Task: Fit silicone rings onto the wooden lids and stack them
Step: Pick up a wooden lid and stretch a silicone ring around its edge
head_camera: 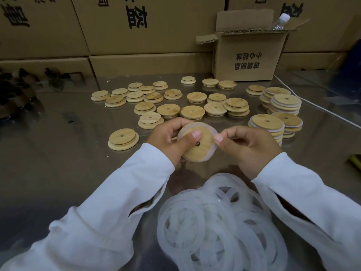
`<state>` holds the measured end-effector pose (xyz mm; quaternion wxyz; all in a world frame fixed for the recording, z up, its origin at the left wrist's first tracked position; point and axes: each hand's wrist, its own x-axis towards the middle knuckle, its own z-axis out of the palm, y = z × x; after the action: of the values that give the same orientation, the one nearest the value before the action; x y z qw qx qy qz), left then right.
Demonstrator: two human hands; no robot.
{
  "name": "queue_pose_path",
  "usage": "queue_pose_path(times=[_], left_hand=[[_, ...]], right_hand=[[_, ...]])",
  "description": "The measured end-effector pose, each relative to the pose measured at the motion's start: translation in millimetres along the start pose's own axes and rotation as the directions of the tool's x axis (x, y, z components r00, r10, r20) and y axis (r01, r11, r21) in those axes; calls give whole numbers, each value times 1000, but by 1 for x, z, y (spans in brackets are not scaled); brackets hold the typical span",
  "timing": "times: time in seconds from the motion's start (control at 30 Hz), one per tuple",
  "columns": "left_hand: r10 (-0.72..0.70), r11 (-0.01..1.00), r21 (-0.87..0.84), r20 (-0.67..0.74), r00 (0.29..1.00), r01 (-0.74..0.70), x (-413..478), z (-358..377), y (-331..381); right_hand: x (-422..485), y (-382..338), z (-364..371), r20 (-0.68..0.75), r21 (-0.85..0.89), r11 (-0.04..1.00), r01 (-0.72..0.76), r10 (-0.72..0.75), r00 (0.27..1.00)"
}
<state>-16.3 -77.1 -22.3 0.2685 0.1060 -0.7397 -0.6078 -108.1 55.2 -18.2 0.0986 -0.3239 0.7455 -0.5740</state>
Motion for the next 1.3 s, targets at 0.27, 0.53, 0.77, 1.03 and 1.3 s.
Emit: queue_pose_path(times=[0.27,0.53,0.77,1.03,1.3], left_hand=[[-26,992,-120,15,1000,27,1,-2,3],[-105,982,-163,-69,992,92,-2,5,-9],[-148,953,-284,-137,979,104,0,10,-10],[-151,970,-206,-105,983,127,-2,12,-10],[-165,965,-221,-88,982,142,4,10,-11]], right_hand=[[0,-7,-6,27,16,999,32,-33,999],[-6,2,2,-42,-8,999,32,-32,999],[-7,2,7,-138,-125,991,45,-62,989],[-4,5,6,-153,-157,985,70,-94,984],[3,3,-1,-122,-88,995,-36,25,992]])
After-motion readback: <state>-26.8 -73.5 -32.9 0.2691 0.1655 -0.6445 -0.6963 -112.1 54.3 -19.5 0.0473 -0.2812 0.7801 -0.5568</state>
